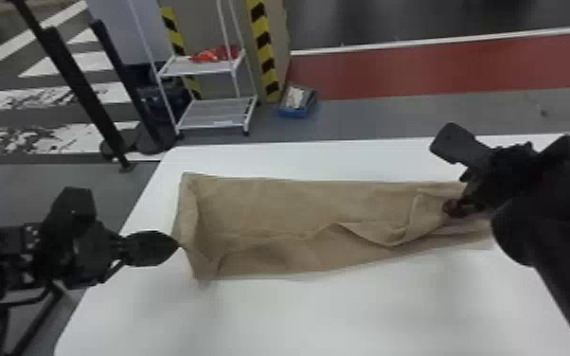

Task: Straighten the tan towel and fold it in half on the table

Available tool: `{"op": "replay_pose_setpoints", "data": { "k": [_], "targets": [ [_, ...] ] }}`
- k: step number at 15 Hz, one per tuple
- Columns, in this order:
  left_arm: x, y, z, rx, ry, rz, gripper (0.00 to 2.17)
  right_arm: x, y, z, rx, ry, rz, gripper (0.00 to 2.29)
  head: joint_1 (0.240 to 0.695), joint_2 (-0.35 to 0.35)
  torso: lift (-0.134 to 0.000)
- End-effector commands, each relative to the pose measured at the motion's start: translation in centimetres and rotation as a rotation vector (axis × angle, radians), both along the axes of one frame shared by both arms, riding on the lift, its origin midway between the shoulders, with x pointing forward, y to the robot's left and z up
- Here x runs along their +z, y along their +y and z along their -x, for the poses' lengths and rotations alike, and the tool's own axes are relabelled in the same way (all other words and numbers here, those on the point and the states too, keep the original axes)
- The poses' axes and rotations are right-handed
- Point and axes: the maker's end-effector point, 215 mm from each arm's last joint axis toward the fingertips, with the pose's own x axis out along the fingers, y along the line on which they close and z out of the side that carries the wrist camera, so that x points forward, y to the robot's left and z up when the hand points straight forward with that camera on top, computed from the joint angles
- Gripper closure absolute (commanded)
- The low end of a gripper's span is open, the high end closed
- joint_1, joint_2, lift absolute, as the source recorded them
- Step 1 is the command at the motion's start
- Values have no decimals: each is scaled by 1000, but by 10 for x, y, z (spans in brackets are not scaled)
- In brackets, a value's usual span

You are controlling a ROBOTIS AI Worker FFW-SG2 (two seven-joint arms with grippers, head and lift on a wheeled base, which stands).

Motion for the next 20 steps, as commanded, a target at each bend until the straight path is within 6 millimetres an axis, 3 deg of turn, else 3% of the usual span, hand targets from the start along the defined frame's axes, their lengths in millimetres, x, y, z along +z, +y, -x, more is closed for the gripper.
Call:
{"op": "replay_pose_setpoints", "data": {
  "k": [1, 5, 6, 10, 14, 17, 20],
  "targets": [
    [0, 0, 1, -1, 0, 0, 1642, -6, 0, -1, -1, 18, 5, 505, 695, 238, -123],
    [-2, 2, 3, 2, 3, 7, 1639, -10, 2, 3, 5, 39, -12, 768, 695, 238, -123],
    [-1, 2, 3, -1, -1, 6, 1639, -10, 2, 4, 2, 43, -18, 961, 695, 238, -123],
    [0, 3, 3, -5, -5, 5, 1639, -10, 1, 7, -7, 38, -35, 1004, 695, 241, -123],
    [-1, 5, 4, -3, -3, 5, 1642, 39, 19, 9, -16, -50, -138, 1004, 695, 245, -123],
    [-1, 7, 4, -2, 0, 2, 1639, 59, 40, 50, 6, -66, -244, 1001, 695, 272, -123],
    [-2, 10, 3, 3, 0, -1, 1639, 35, -36, 103, -17, -50, -137, 1001, 695, 290, -123]
  ]
}}
